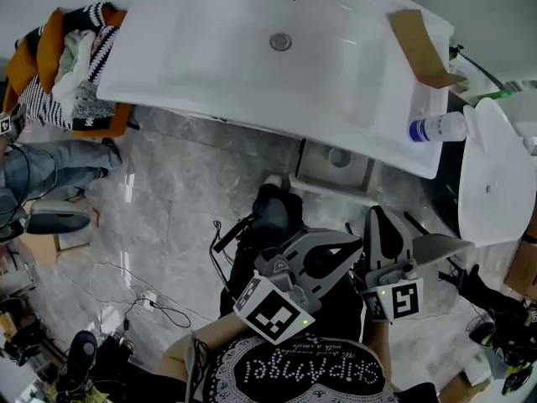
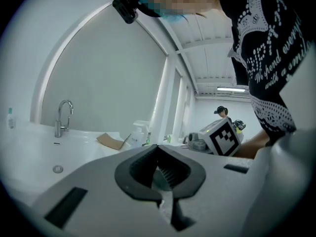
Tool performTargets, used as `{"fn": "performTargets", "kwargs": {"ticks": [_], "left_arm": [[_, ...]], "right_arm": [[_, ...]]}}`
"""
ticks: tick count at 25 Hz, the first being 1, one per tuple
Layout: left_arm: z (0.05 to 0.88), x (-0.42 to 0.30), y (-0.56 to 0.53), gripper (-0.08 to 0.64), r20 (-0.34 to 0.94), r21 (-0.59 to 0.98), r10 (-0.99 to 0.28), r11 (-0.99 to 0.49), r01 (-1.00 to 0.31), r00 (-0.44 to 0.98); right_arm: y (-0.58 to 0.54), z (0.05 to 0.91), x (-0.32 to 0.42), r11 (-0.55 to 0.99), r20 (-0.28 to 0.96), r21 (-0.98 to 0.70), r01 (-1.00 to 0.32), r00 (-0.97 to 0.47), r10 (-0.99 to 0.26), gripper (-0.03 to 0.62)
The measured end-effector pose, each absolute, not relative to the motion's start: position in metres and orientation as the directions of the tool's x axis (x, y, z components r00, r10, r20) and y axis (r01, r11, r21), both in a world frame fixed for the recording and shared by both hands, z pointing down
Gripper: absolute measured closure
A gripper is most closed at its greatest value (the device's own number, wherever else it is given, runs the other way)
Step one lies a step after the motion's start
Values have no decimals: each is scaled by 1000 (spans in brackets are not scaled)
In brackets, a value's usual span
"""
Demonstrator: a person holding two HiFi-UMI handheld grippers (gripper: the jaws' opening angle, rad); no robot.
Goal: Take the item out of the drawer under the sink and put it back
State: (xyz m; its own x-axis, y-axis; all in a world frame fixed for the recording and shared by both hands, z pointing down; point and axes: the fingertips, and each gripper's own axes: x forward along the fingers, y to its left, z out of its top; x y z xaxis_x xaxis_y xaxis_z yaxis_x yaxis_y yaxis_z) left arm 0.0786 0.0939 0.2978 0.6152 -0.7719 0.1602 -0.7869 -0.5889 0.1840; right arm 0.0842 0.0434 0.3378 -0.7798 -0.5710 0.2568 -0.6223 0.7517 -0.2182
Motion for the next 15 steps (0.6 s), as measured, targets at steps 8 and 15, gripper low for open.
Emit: {"fn": "performTargets", "kwargs": {"ticks": [8, 15], "left_arm": [[280, 116, 89, 555, 137, 97, -646, -746, -659, 751], [285, 134, 78, 555, 158, 21, -579, -808, -589, 800]], "right_arm": [[50, 292, 124, 698, 188, -193, -690, -724, -664, 574], [47, 272, 133, 683, 128, -139, -717, -697, -706, 574]]}}
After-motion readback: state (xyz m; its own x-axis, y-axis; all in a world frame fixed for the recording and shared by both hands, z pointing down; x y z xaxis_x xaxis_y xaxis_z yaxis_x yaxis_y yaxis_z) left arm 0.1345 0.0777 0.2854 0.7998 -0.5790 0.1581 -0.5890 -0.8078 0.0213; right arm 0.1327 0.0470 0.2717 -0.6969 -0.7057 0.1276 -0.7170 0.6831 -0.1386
